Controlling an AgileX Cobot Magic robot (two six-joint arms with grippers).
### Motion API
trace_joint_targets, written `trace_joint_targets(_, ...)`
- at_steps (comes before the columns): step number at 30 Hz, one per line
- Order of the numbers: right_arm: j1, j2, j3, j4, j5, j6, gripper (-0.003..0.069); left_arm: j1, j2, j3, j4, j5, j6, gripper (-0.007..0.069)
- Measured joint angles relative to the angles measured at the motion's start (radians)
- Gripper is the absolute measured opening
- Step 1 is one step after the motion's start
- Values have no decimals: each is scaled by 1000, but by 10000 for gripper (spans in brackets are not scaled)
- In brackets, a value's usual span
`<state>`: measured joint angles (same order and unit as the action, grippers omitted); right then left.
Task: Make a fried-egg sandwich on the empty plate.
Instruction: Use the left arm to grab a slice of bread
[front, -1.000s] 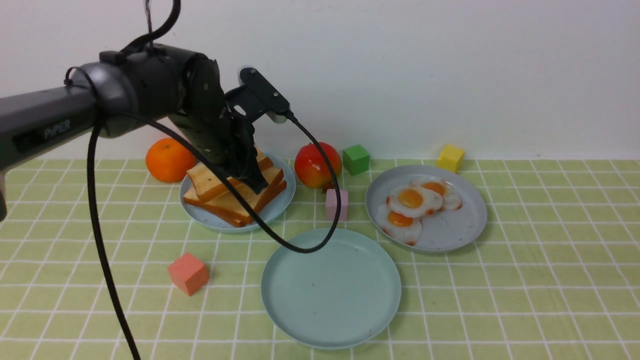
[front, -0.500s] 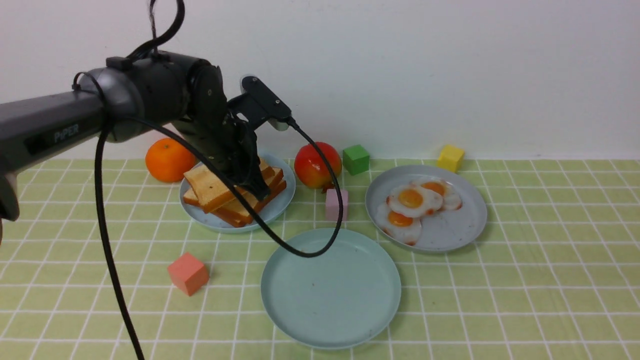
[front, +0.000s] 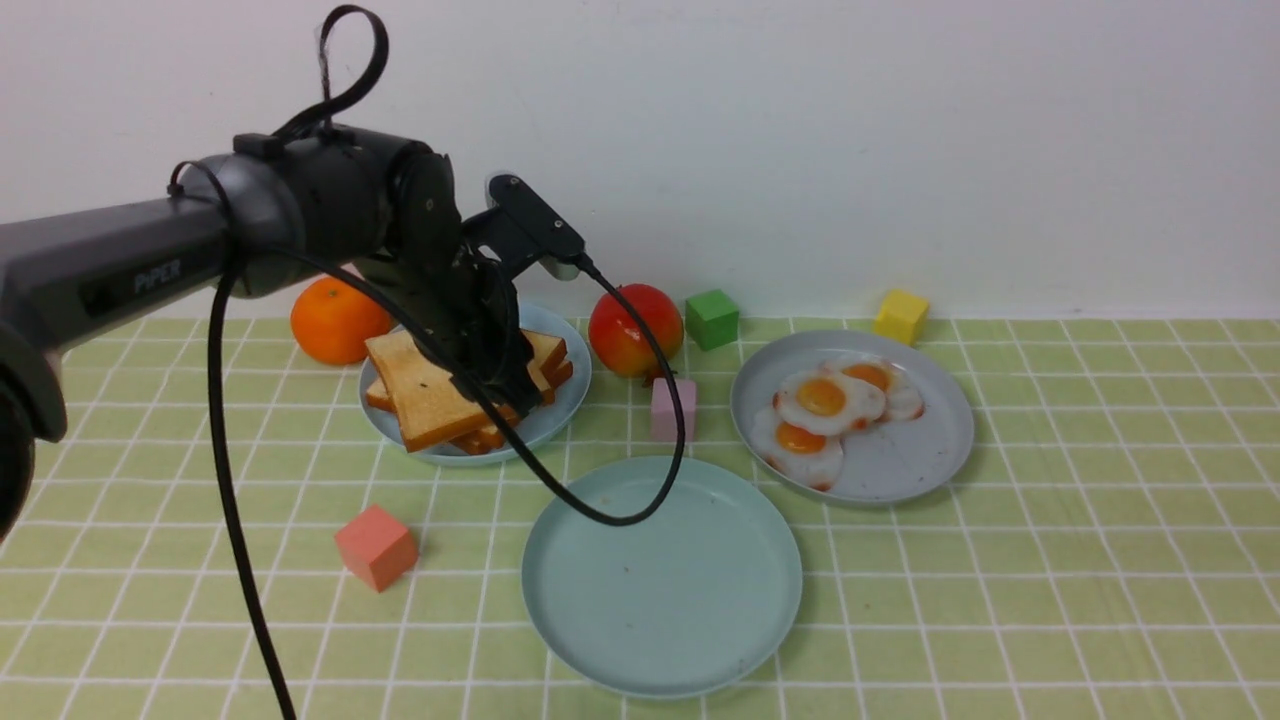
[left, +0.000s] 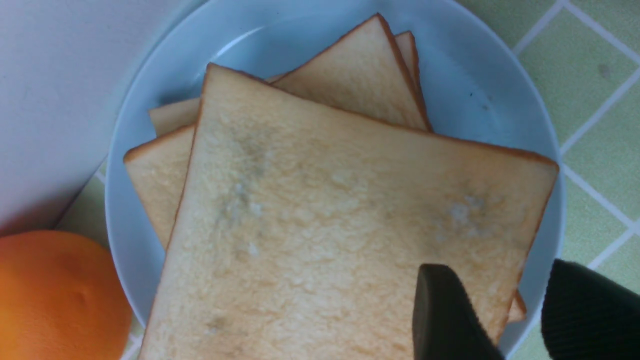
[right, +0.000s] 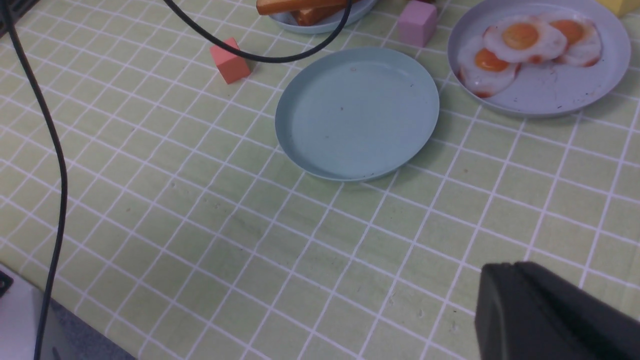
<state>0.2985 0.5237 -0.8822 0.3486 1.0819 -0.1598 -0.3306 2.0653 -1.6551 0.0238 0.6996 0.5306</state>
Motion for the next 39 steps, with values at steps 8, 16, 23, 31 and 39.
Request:
trace_joint_targets(8, 0, -3, 0, 0, 3, 0, 31, 0, 19, 0, 20, -13, 13, 365)
trace_joint_targets(16, 0, -3, 0, 0, 3, 0, 32, -1, 69, 0, 71, -46, 12, 383)
trace_joint_targets(23, 0, -3, 0, 0, 3, 0, 34, -3, 74, -6, 76, -30, 12, 296)
trace_joint_targets(31, 0, -4, 0, 0, 3, 0, 34, -8, 70, -8, 68, -19, 13, 21)
trace_joint_targets(39, 0, -5, 0, 0, 7, 0, 35, -25, -38, 0, 68, 64, -58, 21)
